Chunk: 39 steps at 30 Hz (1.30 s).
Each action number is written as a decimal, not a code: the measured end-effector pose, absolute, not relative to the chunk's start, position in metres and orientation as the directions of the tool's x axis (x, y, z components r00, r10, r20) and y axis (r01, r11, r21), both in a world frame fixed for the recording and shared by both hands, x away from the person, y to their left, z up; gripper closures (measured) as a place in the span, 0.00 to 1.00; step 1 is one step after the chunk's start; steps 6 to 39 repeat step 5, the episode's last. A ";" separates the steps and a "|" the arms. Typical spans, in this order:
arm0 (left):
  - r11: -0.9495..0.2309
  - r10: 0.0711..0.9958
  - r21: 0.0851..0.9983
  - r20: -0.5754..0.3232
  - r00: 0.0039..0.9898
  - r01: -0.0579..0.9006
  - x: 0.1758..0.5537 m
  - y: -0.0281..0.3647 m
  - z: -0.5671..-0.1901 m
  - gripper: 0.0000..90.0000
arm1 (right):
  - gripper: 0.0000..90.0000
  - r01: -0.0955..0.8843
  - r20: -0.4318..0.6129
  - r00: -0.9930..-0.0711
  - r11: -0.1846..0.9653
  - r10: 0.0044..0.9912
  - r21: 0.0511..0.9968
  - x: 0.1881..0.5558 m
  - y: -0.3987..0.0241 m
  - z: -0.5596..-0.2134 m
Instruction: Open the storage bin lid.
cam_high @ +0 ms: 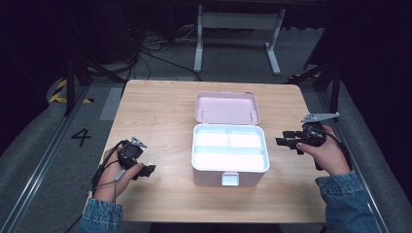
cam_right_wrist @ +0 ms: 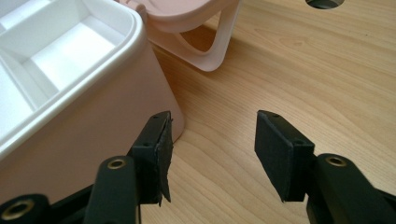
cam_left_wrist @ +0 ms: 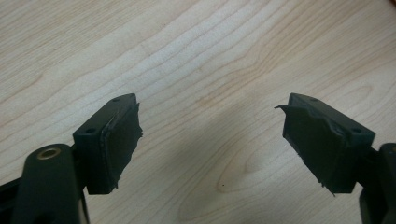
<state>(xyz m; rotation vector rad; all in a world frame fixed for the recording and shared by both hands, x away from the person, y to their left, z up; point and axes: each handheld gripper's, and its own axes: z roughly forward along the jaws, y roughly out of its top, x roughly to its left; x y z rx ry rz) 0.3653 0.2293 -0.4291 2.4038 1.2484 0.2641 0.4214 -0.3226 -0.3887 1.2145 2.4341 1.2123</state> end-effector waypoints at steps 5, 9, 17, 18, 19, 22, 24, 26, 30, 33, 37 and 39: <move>-0.527 0.801 0.448 -0.021 0.598 0.722 0.366 0.228 -0.429 0.21 | 0.52 0.598 0.198 -0.660 0.347 0.725 0.723 0.422 -0.322 -0.390; -0.527 0.801 0.448 -0.021 0.598 0.722 0.366 0.228 -0.429 0.21 | 0.52 0.598 0.198 -0.660 0.347 0.725 0.723 0.422 -0.322 -0.390; -0.527 0.801 0.448 -0.021 0.598 0.722 0.366 0.228 -0.429 0.21 | 0.52 0.598 0.198 -0.660 0.347 0.725 0.723 0.422 -0.322 -0.390; -0.527 0.801 0.448 -0.021 0.598 0.722 0.366 0.228 -0.429 0.21 | 0.52 0.598 0.198 -0.660 0.347 0.725 0.723 0.422 -0.322 -0.390; -0.527 0.801 0.448 -0.021 0.598 0.722 0.366 0.228 -0.429 0.21 | 0.52 0.598 0.198 -0.660 0.347 0.725 0.723 0.422 -0.322 -0.390; -0.527 0.801 0.448 -0.021 0.598 0.722 0.366 0.228 -0.429 0.21 | 0.52 0.598 0.198 -0.660 0.347 0.725 0.723 0.422 -0.322 -0.390; -0.527 0.801 0.448 -0.021 0.598 0.722 0.366 0.228 -0.429 0.21 | 0.52 0.598 0.198 -0.660 0.347 0.725 0.723 0.422 -0.322 -0.390; -0.527 0.801 0.448 -0.021 0.598 0.722 0.366 0.228 -0.429 0.21 | 0.52 0.598 0.198 -0.660 0.347 0.725 0.723 0.422 -0.322 -0.390; -0.527 0.801 0.448 -0.021 0.598 0.722 0.366 0.228 -0.429 0.21 | 0.52 0.598 0.198 -0.660 0.347 0.725 0.723 0.422 -0.322 -0.390; -0.527 0.801 0.448 -0.021 0.598 0.722 0.366 0.228 -0.429 0.21 | 0.52 0.598 0.198 -0.660 0.347 0.725 0.723 0.422 -0.322 -0.390; -0.527 0.801 0.448 -0.021 0.598 0.722 0.366 0.228 -0.429 0.21 | 0.52 0.598 0.198 -0.660 0.347 0.725 0.723 0.422 -0.322 -0.390; -0.527 0.801 0.448 -0.021 0.598 0.722 0.366 0.228 -0.429 0.21 | 0.52 0.598 0.198 -0.660 0.347 0.725 0.723 0.422 -0.322 -0.390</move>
